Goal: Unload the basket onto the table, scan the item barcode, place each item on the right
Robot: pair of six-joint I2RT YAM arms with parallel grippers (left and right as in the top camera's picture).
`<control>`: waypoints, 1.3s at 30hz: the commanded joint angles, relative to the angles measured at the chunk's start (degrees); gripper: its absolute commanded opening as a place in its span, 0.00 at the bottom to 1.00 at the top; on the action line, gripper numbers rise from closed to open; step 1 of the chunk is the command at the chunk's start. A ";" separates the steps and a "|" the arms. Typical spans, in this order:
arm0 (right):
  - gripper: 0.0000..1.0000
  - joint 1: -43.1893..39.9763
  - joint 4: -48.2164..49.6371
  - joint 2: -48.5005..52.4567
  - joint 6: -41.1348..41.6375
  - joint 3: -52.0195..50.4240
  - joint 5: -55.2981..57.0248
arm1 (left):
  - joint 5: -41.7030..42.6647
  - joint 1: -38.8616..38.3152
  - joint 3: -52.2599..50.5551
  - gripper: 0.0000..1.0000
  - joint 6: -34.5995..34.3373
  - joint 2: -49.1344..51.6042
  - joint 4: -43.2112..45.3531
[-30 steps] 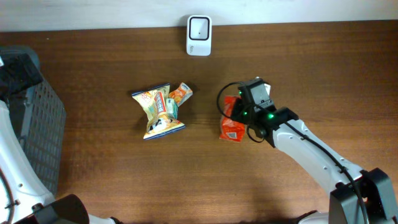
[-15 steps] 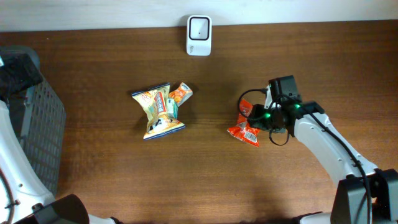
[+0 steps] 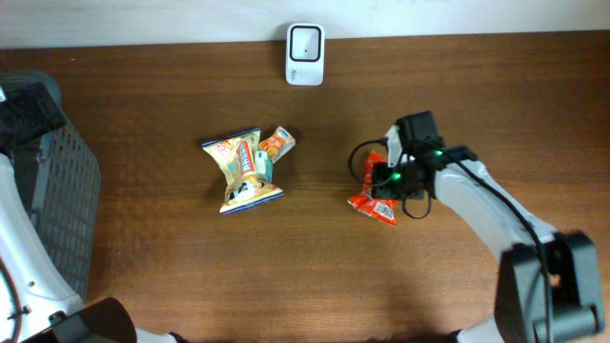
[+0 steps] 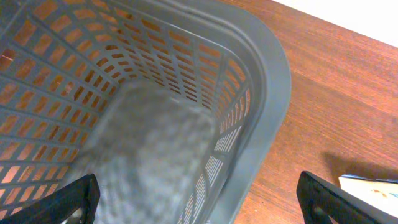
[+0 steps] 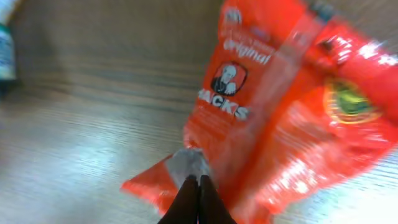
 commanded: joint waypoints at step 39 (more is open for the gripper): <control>0.32 -3.98 -23.04 1.01 3.10 7.72 18.25 | -0.02 0.15 -0.02 0.99 0.87 -0.20 0.04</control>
